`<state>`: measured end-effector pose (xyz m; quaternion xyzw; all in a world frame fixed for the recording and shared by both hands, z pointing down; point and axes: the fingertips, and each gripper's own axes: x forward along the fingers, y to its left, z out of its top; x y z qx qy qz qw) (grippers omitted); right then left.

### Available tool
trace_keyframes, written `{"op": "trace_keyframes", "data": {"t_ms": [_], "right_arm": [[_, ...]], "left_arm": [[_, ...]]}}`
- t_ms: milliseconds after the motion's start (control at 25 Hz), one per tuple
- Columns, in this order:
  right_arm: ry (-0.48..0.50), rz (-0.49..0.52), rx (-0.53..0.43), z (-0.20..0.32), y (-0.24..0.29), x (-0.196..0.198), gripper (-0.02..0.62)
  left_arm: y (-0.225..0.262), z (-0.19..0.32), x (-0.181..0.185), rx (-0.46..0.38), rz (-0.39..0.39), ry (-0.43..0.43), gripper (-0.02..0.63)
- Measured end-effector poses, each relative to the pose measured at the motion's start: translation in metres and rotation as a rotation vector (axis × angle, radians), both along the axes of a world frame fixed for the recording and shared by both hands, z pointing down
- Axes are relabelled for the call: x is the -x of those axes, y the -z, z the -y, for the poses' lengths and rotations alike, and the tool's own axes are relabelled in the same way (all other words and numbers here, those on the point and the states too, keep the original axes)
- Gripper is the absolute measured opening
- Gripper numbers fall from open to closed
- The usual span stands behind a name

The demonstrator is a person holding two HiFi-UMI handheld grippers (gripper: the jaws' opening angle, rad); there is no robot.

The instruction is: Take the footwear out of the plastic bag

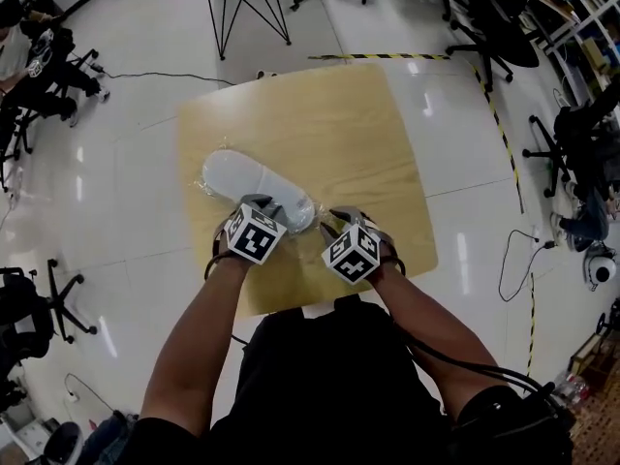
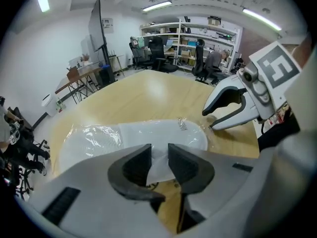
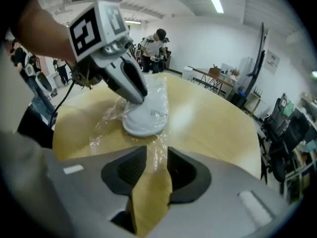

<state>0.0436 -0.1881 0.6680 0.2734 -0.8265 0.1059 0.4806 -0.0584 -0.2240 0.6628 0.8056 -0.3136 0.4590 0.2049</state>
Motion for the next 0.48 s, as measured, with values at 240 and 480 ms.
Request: {"op": "trace_keyframes", "data": {"t_ms": [240,480], "right_arm": [[0.086,-0.004,0.075,-0.004,-0.009,-0.006,0.079],[0.088,0.059,0.123,-0.012,-0.008,-0.031,0.017]], "left_arm": [[0.001,-0.018,0.001,0.045,-0.003,0.018,0.101],[0.001,-0.042,0.005,0.049,-0.026,0.038,0.089]]}}
